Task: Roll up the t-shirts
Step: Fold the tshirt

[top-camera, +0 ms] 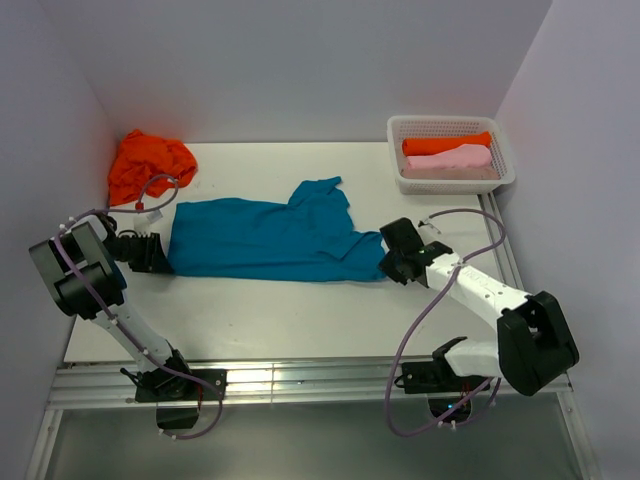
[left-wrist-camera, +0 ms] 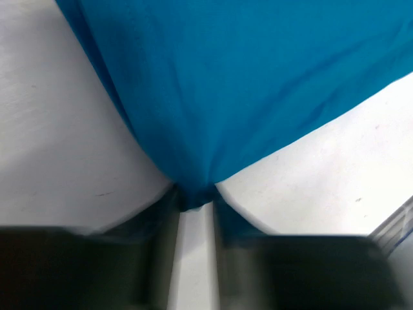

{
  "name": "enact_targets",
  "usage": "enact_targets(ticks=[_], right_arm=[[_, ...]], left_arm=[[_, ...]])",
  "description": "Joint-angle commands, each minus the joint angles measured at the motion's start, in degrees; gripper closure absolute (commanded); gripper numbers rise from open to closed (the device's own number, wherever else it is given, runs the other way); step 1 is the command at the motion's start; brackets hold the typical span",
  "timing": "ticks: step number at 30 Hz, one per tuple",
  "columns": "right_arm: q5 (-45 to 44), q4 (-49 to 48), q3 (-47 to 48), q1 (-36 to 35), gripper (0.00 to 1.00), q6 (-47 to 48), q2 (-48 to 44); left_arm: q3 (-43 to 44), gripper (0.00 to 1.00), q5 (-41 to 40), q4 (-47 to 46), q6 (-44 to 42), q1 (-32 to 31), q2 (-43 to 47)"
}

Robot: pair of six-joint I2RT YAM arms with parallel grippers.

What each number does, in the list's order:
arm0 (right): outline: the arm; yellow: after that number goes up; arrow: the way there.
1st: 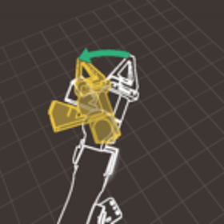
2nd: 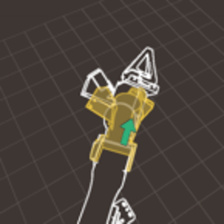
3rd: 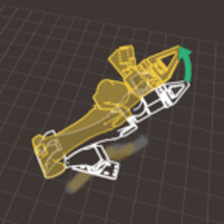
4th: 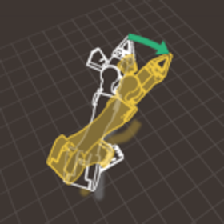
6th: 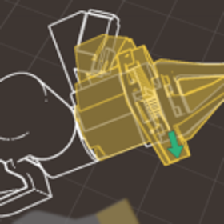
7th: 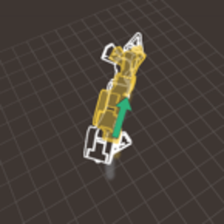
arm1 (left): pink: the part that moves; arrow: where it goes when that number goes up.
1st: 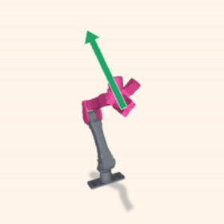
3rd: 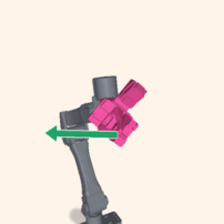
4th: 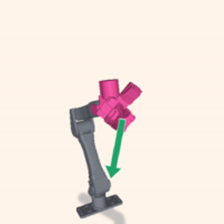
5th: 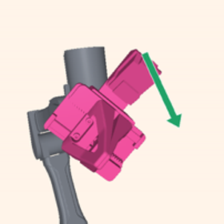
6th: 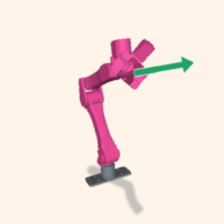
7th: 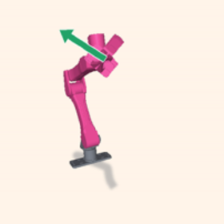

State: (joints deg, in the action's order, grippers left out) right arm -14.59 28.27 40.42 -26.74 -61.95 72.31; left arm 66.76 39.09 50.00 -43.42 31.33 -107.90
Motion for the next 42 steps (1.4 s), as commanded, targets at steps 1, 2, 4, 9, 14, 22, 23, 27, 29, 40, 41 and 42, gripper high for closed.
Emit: enact_targets(ticks=[1,2,4,9,14,22,23,27,29,40,41,42], right_arm=[[-3.0,1.8,-0.4,0.2,1.0,1.2,-2.0],[-3.2,2.1,-0.4,0.2,1.0,1.5,-2.0],[-3.5,3.5,-0.5,0.1,1.0,1.8,-2.4],[-3.5,6.9,-0.8,0.1,1.0,2.6,-4.5],[-1.5,9.7,-1.0,-0.4,1.0,3.8,-6.7],[-1.3,12.7,-1.7,-6.2,1.0,0.4,-4.7],[-1.3,12.7,-1.8,-7.0,1.0,-0.7,-4.2],[-0.7,11.5,-4.1,-10.7,1.0,-3.4,-2.8],[-0.2,10.2,-6.0,-11.8,0.98,-4.7,-3.0],[-4.9,11.4,3.5,-11.7,0.47,0.5,-4.9],[-5.0,10.7,5.1,-10.4,0.47,1.9,-4.2],[-4.6,9.4,7.3,-9.3,0.47,3.5,-3.8]], left_arm=[[-0.5,0.82,-2.3,1.7,-0.6,-0.5,-1.7],[0.2,0.89,-2.3,2.0,-0.7,-0.5,-1.7],[1.0,1.0,-2.5,3.5,-1.1,-0.6,-1.6],[3.2,1.0,-5.4,6.1,-2.9,0.4,0.3],[5.0,1.0,-8.3,9.1,-5.6,1.6,1.6],[3.1,1.0,-13.2,10.6,-9.0,2.9,3.1],[2.3,1.0,-13.6,10.5,-9.2,2.9,3.3],[0.6,1.0,-15.1,9.8,-9.4,3.0,4.4],[-0.1,1.0,-15.6,10.2,-9.8,3.0,4.4],[9.5,0.43,-13.3,14.4,-9.4,3.0,5.2],[10.6,0.43,-12.9,15.1,-9.2,3.0,5.2],[11.6,0.42,-12.6,15.4,-8.8,3.0,4.8]])
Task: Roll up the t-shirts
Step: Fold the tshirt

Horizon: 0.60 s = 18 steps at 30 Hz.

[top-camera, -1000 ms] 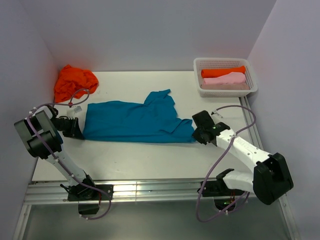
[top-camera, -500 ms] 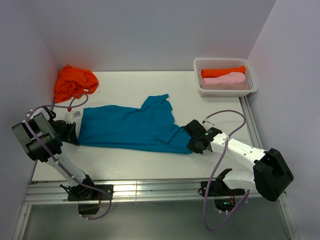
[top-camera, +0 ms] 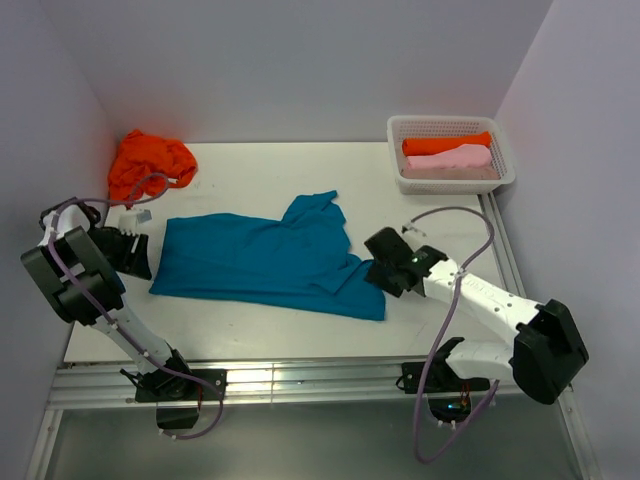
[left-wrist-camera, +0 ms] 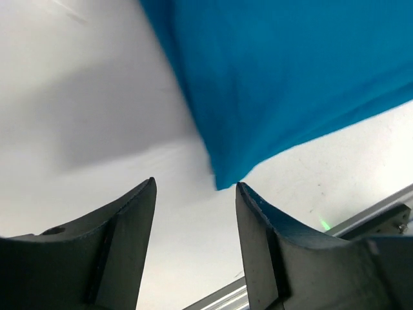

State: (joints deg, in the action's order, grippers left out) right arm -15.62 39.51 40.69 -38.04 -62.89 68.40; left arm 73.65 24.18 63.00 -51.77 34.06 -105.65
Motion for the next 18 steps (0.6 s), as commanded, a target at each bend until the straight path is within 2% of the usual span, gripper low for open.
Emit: enact_targets(ticks=[1,4,8,10,11,14,18], right_arm=[[-2.6,-5.1,8.1,3.1,0.47,7.5,0.8],[1.5,-11.7,13.3,9.1,0.48,13.1,6.1],[5.9,-16.7,24.4,14.0,0.49,18.1,21.5],[8.0,-16.6,33.8,15.7,0.5,20.7,27.9],[8.7,-16.4,37.2,16.0,0.5,21.5,34.1],[12.9,-13.6,54.4,17.2,0.5,23.0,46.4],[15.3,-9.8,67.0,17.7,0.48,22.9,57.0]], left_arm=[[7.0,0.42,2.5,2.7,-0.3,0.3,2.4],[11.5,0.42,3.9,3.9,1.0,0.3,1.0],[15.5,0.42,6.3,4.2,2.9,-0.7,-0.7],[16.4,0.42,7.1,3.3,4.4,-1.7,-1.2],[16.5,0.42,7.1,2.7,4.8,-2.1,-1.3],[16.6,0.42,7.5,1.2,6.1,-3.1,-1.6],[16.3,0.43,7.6,0.8,6.6,-3.2,-2.1]])
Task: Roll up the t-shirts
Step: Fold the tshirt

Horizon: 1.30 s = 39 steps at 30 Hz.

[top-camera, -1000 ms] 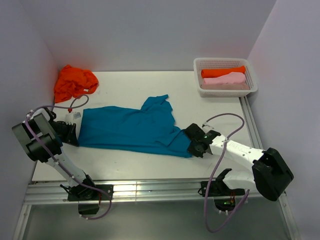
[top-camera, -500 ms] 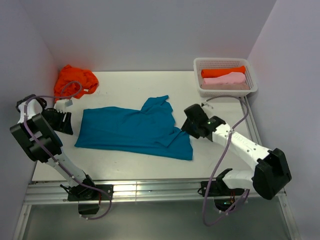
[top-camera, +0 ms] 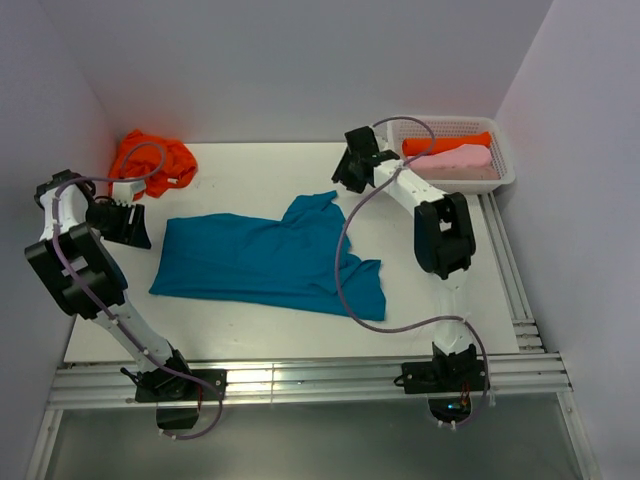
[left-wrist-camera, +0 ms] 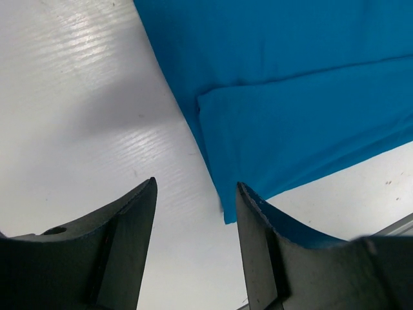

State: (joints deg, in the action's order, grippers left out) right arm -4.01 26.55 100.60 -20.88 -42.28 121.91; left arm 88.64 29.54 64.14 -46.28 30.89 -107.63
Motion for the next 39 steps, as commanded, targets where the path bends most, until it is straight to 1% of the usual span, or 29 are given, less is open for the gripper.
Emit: enact_targets(ticks=[1,2,5,9,14,17,19,24,25,28,29,32,38,39], right_arm=[[3.7,3.4,8.8,0.5,0.48,1.9,6.5],[5.8,3.8,11.5,0.5,0.47,1.8,7.8],[6.7,6.1,14.6,0.5,0.48,0.4,11.4],[7.9,2.7,10.5,0.2,0.48,-1.3,10.8],[8.8,2.0,10.8,-0.1,0.49,-1.3,12.6],[8.8,2.5,13.6,0.0,0.58,-1.5,14.9],[9.1,2.5,14.4,0.0,0.61,-1.4,15.9],[8.9,1.8,13.6,0.0,0.63,-1.6,16.1],[8.8,1.5,13.3,0.0,0.64,-1.5,15.6],[6.9,0.4,12.3,0.0,0.84,-1.2,14.2],[6.1,-0.3,11.6,-0.1,0.92,-0.9,13.6],[3.2,-4.6,9.7,-0.6,0.97,0.8,10.6],[-3.8,-7.7,10.1,-2.7,1.0,7.3,6.0],[-6.2,-8.0,10.5,-3.5,1.0,8.2,5.2]], left_arm=[[1.1,0.43,2.1,-0.5,1.1,-0.1,-0.1],[0.8,0.43,2.0,-0.9,1.1,-0.1,0.0],[0.1,0.43,1.9,-1.1,0.8,-0.1,0.2],[-0.4,0.44,2.0,-1.5,0.5,0.0,0.2],[-0.2,0.44,2.4,-1.5,0.1,-0.1,-0.6],[0.0,0.45,2.7,-1.3,0.1,0.0,-1.2],[-0.1,0.46,2.7,-1.1,-0.3,-0.1,-1.3],[-0.8,0.46,2.5,-1.8,-0.3,-0.1,-1.3],[-0.8,0.46,2.5,-1.8,-0.3,0.0,-1.4],[-0.8,0.47,2.8,-1.6,-0.2,0.0,-1.9],[-0.9,0.47,2.9,-1.6,-0.2,-0.1,-1.9],[-1.3,0.48,2.6,-2.3,-0.1,-0.1,-1.7],[-1.9,0.48,2.4,-2.9,-0.3,0.0,-1.7],[-2.1,0.48,2.1,-3.1,-0.3,0.0,-1.7]])
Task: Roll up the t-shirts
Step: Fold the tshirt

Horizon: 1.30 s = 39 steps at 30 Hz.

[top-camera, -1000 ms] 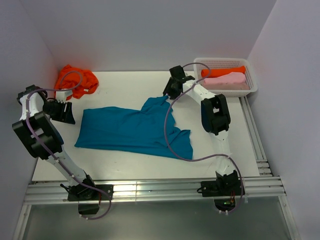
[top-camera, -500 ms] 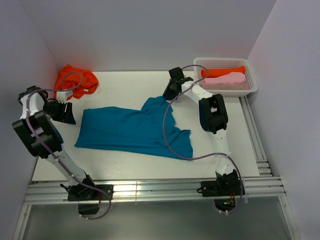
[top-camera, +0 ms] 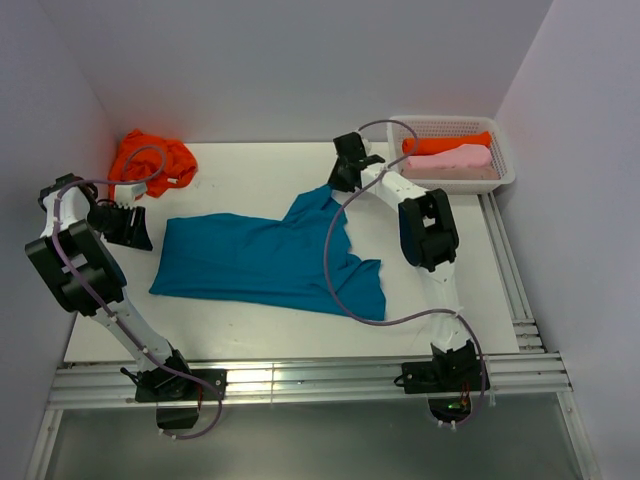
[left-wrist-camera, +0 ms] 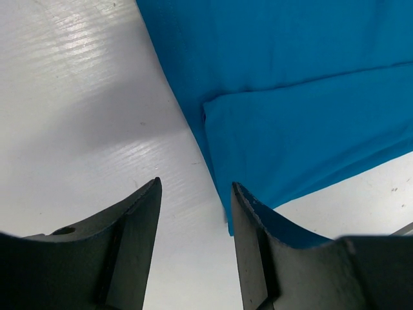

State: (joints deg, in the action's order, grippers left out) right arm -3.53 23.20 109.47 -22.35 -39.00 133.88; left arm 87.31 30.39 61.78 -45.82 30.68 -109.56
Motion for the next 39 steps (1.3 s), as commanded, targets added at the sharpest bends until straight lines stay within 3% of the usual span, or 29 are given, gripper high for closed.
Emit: enact_targets(ticks=[1,12,15,16,17,20,22,26,31,39], right_arm=[[-7.5,-5.0,1.7,-2.5,1.0,5.8,-7.1],[-16.2,-1.8,11.0,-8.1,0.96,16.8,-2.8],[-17.8,1.1,13.1,-8.1,0.85,16.2,-0.9],[-18.1,1.3,12.9,-8.1,0.73,16.1,-0.8],[-18.2,1.3,12.4,-8.0,0.67,15.8,-0.8],[-18.7,0.5,9.7,-7.8,0.5,15.3,-2.3],[-18.9,1.1,8.4,-7.5,0.44,14.1,-3.8],[-18.2,3.2,5.8,-6.1,0.44,10.7,-7.4],[-11.6,3.2,-4.1,-3.8,0.46,6.3,-10.7],[-0.3,-6.8,-17.8,-0.7,0.47,2.2,-12.9]], left_arm=[[-1.0,0.48,1.2,-0.9,-0.8,0.1,0.1],[-1.7,0.48,0.8,-1.1,-1.1,0.1,-0.1],[-1.8,0.48,0.7,-1.0,-1.2,0.2,-0.1],[-1.9,0.48,0.7,-0.9,-1.4,0.2,-0.1],[-1.9,0.48,0.7,-0.9,-1.4,0.2,-0.2],[-2.2,0.48,0.5,-1.0,-1.4,0.1,0.0],[-2.4,0.48,0.7,-0.9,-1.5,0.0,0.0],[-2.8,0.48,0.5,-1.0,-1.6,0.0,0.3],[-3.2,0.48,0.8,-0.6,-1.9,0.1,0.7],[-4.1,0.48,0.8,-0.4,-2.3,-0.2,1.1]])
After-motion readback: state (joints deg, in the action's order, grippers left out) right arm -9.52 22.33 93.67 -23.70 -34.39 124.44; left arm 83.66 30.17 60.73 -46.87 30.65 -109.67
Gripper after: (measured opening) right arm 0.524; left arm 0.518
